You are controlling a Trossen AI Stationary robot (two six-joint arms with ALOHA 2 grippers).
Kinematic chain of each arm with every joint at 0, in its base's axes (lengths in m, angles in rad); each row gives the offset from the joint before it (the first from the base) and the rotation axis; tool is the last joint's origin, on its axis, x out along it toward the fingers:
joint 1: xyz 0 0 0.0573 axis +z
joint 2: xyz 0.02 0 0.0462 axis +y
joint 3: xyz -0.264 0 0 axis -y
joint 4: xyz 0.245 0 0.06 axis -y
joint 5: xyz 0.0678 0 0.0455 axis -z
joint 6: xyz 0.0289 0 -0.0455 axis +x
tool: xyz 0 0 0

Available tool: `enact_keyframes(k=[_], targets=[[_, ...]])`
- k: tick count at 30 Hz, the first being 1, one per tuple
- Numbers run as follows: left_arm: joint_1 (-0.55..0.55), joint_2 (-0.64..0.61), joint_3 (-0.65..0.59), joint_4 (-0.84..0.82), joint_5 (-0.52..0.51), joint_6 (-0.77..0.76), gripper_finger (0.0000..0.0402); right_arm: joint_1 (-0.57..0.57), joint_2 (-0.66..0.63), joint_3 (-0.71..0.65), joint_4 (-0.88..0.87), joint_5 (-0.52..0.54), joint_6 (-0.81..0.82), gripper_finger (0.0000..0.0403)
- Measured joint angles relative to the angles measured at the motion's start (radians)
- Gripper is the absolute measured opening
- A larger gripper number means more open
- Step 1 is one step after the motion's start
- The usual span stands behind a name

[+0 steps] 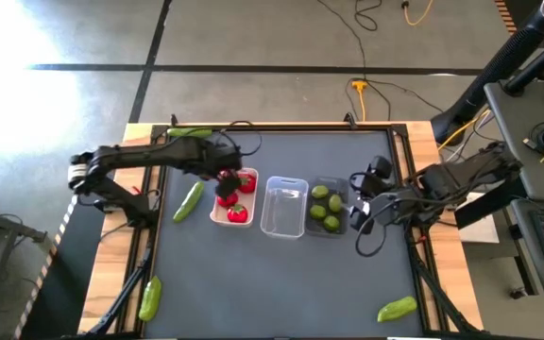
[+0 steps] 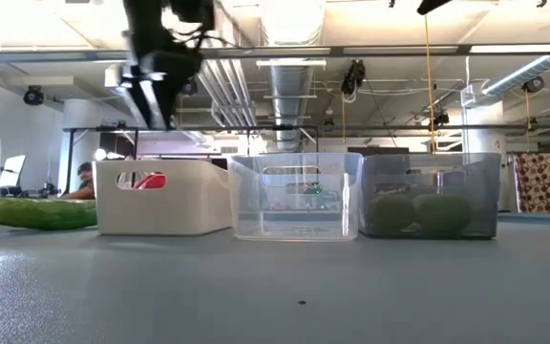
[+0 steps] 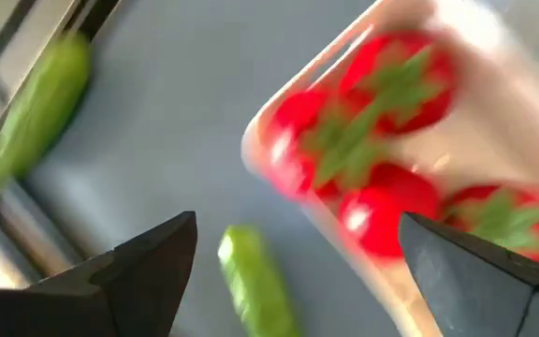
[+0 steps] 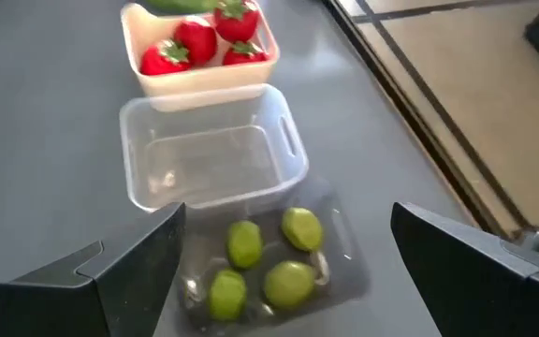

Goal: Sort produce into baskets
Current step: Put the green cucumber into the transparent bin

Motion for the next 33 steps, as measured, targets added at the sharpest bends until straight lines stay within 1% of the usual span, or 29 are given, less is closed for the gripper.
enact_keyframes(k=[2, 6, 9, 12, 14, 17, 19, 20, 23, 25, 27, 29, 30, 32, 33], targets=[[0.001, -0.057, -0.065, -0.048, 0.003, -0.075, 0.0347, -0.002, 0.003, -0.016, 0.044, -0.019, -0.010, 0.0368], [-0.002, -0.155, -0.251, -0.023, 0.031, -0.197, 0.0347, -0.005, 0.015, -0.027, 0.105, -0.028, -0.036, 0.0368], [0.002, -0.180, -0.369, 0.026, 0.054, -0.244, 0.0347, -0.005, 0.015, -0.026, 0.136, -0.046, -0.036, 0.0368], [0.002, -0.177, -0.466, 0.081, 0.083, -0.295, 0.0346, -0.005, 0.019, -0.025, 0.158, -0.051, -0.020, 0.0368], [0.002, -0.170, -0.523, 0.113, 0.084, -0.323, 0.0346, -0.005, 0.028, -0.025, 0.171, -0.052, -0.007, 0.0368], [0.002, -0.162, -0.596, 0.161, 0.066, -0.304, 0.0345, -0.014, 0.059, -0.004, 0.205, -0.062, 0.023, 0.0368], [0.002, -0.162, -0.635, 0.210, 0.089, -0.251, 0.0339, -0.028, 0.092, 0.042, 0.266, -0.100, 0.021, 0.0368], [0.002, -0.165, -0.652, 0.236, 0.117, -0.231, 0.0333, -0.034, 0.113, 0.078, 0.288, -0.114, 0.008, 0.0368], [0.001, -0.166, -0.700, 0.295, 0.148, -0.224, 0.0305, -0.047, 0.188, 0.209, 0.287, -0.115, -0.022, 0.0368], [0.001, -0.166, -0.728, 0.323, 0.153, -0.223, 0.0278, -0.048, 0.241, 0.286, 0.244, -0.084, -0.032, 0.0368], [-0.002, -0.170, -0.745, 0.340, 0.157, -0.223, 0.0244, -0.048, 0.294, 0.355, 0.196, -0.058, -0.013, 0.0368], [-0.012, -0.189, -0.748, 0.338, 0.154, -0.196, 0.0204, -0.036, 0.336, 0.415, 0.141, -0.056, 0.044, 0.0368], [-0.017, -0.205, -0.745, 0.323, 0.146, -0.176, 0.0183, -0.028, 0.357, 0.442, 0.109, -0.058, 0.075, 0.0368], [-0.037, -0.255, -0.717, 0.232, 0.140, -0.160, 0.0148, -0.001, 0.392, 0.494, 0.048, -0.063, 0.144, 0.0368], [-0.053, -0.285, -0.692, 0.208, 0.138, -0.162, 0.0144, 0.014, 0.411, 0.516, 0.005, -0.066, 0.180, 0.0368]])
